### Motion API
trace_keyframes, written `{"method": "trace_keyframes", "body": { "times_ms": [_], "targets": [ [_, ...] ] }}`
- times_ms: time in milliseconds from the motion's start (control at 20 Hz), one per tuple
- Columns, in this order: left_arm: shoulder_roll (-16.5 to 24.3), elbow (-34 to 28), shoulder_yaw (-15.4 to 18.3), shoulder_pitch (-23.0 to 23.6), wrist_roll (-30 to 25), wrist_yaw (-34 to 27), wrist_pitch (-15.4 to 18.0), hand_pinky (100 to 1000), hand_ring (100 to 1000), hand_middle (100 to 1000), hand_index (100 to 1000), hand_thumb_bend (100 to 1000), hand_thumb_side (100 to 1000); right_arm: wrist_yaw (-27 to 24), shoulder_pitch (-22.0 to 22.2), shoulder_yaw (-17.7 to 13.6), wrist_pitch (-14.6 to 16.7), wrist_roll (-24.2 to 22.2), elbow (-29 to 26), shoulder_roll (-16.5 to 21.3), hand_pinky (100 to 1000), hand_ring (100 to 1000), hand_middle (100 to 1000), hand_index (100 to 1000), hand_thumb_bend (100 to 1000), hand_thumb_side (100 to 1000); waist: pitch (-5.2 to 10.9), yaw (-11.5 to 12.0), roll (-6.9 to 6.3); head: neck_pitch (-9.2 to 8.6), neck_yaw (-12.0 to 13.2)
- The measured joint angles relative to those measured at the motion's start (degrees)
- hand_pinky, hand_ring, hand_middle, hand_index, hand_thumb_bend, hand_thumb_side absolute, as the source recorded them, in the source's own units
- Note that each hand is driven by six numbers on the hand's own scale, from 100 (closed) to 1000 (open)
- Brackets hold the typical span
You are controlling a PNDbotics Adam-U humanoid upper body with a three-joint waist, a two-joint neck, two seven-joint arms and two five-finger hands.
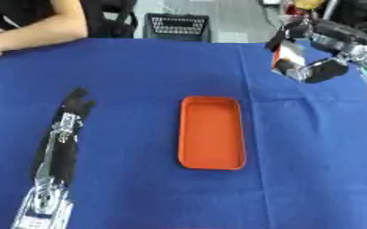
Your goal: Pick up objects on the table and place them in the box.
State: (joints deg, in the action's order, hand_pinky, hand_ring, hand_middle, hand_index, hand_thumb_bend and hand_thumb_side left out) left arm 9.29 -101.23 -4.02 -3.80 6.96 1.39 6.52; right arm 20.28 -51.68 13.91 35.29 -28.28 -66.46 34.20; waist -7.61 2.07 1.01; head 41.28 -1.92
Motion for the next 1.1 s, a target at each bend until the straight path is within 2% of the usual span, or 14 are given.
{"method": "trace_keyframes", "body": {
  "times_ms": [200, 350, 450, 700, 950, 1000, 1050, 1100],
  "targets": [
    [0.0, 0.0, -0.2, 0.0, -0.1, 0.0, -0.1, 1000, 919, 982, 998, 301, 1000, -1.1, -1.3, 0.1, -1.5, -1.5, 0.3, -3.2, 508, 544, 626, 799, 100, 375, 0.01, 0.2, -0.25, -0.08, -0.1],
    [0.0, 0.1, -0.4, 0.0, -0.3, 0.0, 0.0, 1000, 920, 982, 998, 302, 1000, -0.9, -2.2, 0.1, -2.6, -2.6, 2.1, -6.3, 523, 558, 637, 812, 100, 442, 0.01, 0.6, -0.33, -0.51, -0.2],
    [0.0, 0.2, -0.4, 0.0, -0.4, -0.1, 0.0, 1000, 920, 983, 998, 303, 1000, -0.1, -2.3, 0.0, -3.1, -3.1, 4.0, -8.3, 542, 580, 661, 822, 100, 491, 0.01, 0.9, -0.39, -0.58, -0.6],
    [-0.1, 0.3, -0.7, -0.1, -0.4, -0.1, 0.1, 1000, 921, 984, 998, 302, 1000, 3.3, -1.4, 0.2, -3.4, -3.4, 7.6, -12.2, 542, 591, 673, 825, 100, 519, -0.17, 1.3, -0.65, -0.97, -0.7],
    [-0.4, 0.3, -0.7, -0.3, -0.6, -0.1, 0.1, 1000, 923, 984, 998, 302, 1000, 5.6, -0.3, 1.5, -3.5, -3.5, 8.8, -15.2, 546, 608, 699, 835, 100, 571, -0.21, 1.6, -0.68, -0.97, -1.2],
    [-0.5, 0.3, -0.7, -0.4, -0.6, -0.1, 0.1, 1000, 923, 985, 998, 302, 1000, 6.1, -0.1, 1.6, -3.5, -3.5, 9.0, -15.7, 547, 627, 725, 849, 100, 620, -0.22, 1.6, -0.69, -0.97, -1.4],
    [-0.5, 0.3, -0.7, -0.4, -0.7, -0.1, 0.1, 1000, 924, 985, 998, 302, 1000, 6.7, 0.3, 1.8, -3.5, -3.5, 9.3, -16.2, 562, 660, 752, 870, 142, 682, -0.22, 1.6, -0.71, -0.97, -1.6],
    [-0.5, 0.3, -0.7, -0.5, -0.7, -0.1, 0.0, 1000, 924, 985, 998, 302, 1000, 7.2, 0.8, 1.9, -3.5, -3.5, 9.6, -16.7, 620, 739, 803, 909, 277, 794, -0.23, 1.6, -0.75, -0.97, -1.6]
  ]
}}
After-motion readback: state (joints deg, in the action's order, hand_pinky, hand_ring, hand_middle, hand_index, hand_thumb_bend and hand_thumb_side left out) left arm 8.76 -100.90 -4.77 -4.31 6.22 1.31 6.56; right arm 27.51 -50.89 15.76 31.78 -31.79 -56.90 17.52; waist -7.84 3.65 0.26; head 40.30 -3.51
